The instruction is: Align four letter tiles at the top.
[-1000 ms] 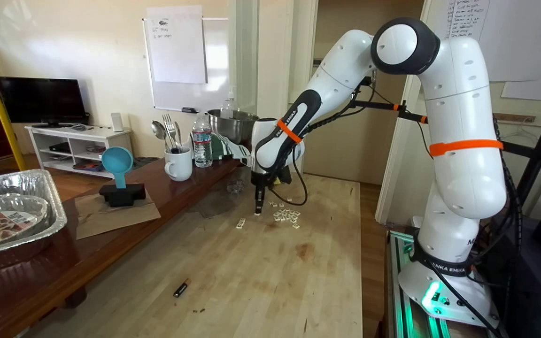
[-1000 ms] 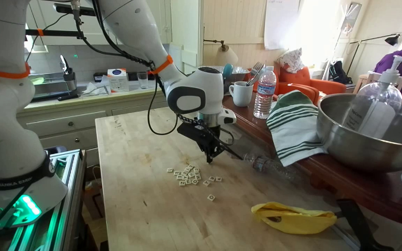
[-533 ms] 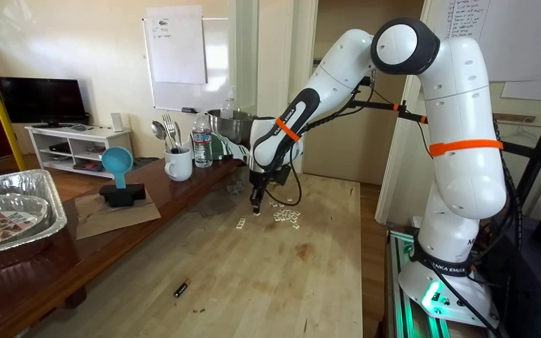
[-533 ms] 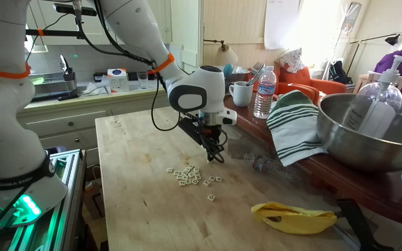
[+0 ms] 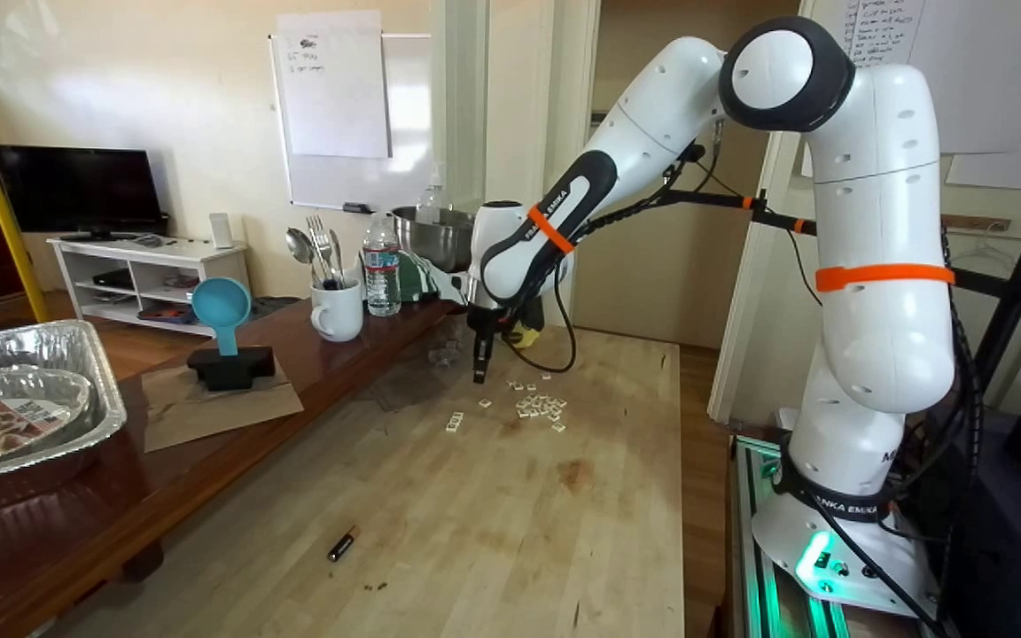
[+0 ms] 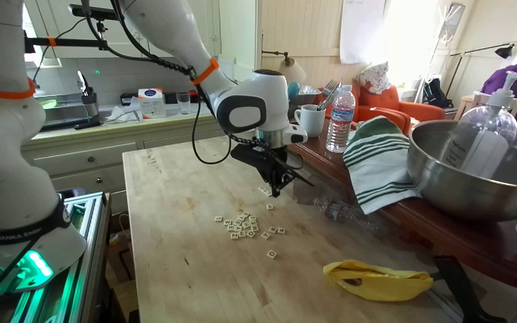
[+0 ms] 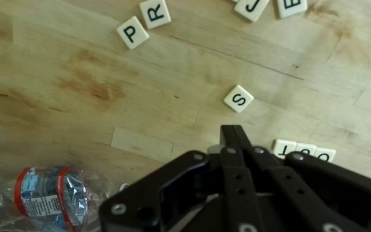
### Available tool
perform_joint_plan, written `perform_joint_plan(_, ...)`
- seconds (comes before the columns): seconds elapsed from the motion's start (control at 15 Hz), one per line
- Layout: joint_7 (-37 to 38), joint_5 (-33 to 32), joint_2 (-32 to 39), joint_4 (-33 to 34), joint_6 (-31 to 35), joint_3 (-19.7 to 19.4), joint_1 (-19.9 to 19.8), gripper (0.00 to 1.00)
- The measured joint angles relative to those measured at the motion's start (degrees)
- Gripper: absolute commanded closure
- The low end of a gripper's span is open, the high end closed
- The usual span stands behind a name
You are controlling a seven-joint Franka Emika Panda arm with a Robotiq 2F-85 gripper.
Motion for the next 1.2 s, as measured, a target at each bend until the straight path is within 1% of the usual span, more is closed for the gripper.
perform_joint_plan(0.4, -18.6, -0.1, 0.3, -0.8, 0.4, 2.1, -2.2, 1.0)
perform_joint_plan(0.6, -25.7, -0.1, 0.9, -1.4, 3.1, 2.2, -2.3, 1.0)
perform_joint_plan(0.87, -32.0, -0.1, 2.2, -2.6, 7.3, 2.5, -3.0, 1.0)
perform_joint_plan(1.2, -37.1, 0.0, 3.3, -3.4, 8.2, 4.0, -4.6, 1.0)
